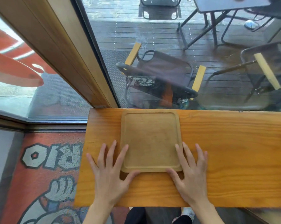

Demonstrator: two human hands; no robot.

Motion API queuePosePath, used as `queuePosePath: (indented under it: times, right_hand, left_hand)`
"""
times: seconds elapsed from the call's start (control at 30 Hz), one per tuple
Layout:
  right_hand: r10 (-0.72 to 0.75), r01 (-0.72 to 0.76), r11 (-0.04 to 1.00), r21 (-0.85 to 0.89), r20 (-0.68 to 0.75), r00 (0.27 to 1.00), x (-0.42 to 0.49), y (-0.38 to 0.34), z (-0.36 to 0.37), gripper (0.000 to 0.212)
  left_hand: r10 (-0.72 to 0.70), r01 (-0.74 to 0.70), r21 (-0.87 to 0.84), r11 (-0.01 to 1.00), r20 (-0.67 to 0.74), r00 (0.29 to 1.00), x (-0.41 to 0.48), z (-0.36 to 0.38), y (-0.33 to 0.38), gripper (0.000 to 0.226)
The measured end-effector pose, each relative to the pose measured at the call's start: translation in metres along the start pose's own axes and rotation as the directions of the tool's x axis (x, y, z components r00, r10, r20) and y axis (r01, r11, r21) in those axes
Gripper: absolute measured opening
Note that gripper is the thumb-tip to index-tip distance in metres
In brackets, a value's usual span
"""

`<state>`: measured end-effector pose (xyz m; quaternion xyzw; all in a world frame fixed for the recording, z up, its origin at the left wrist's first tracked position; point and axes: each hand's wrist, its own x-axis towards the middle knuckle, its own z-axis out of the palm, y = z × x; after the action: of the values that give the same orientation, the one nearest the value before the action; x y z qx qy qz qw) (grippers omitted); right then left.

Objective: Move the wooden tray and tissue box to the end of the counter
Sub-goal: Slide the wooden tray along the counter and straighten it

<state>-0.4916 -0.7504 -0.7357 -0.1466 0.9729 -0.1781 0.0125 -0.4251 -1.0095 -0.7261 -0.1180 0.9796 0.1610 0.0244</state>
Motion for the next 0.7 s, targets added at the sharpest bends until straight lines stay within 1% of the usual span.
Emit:
queuePosePath:
  times: [0.07, 0.23, 0.4, 0.7]
  right_hand:
    - [-0.023, 0.024, 0.998, -0.057, 0.027, 0.999, 0.003, 0.000, 0.002, 0.086]
    - [-0.019, 0.045, 0.983, -0.177, 0.143, 0.990, 0.004, -0.008, -0.003, 0.100]
    - [-0.022, 0.049, 0.979, -0.196, 0.140, 0.990, 0.003, -0.007, -0.001, 0.097]
    - [-0.043, 0.054, 0.987, -0.155, 0.072, 0.996, 0.002, -0.008, -0.001, 0.095]
  left_hand:
    - [0.026, -0.029, 0.075, 0.997, 0.036, 0.999, 0.000, 0.001, -0.001, 0.093]
    - [0.007, -0.031, 0.148, 0.989, 0.160, 0.987, 0.002, -0.009, 0.007, 0.098]
    - [-0.035, 0.004, 0.172, 0.985, 0.177, 0.984, 0.001, -0.008, 0.010, 0.095]
    - [-0.026, -0.009, 0.188, 0.982, 0.179, 0.984, 0.000, -0.006, 0.011, 0.091]
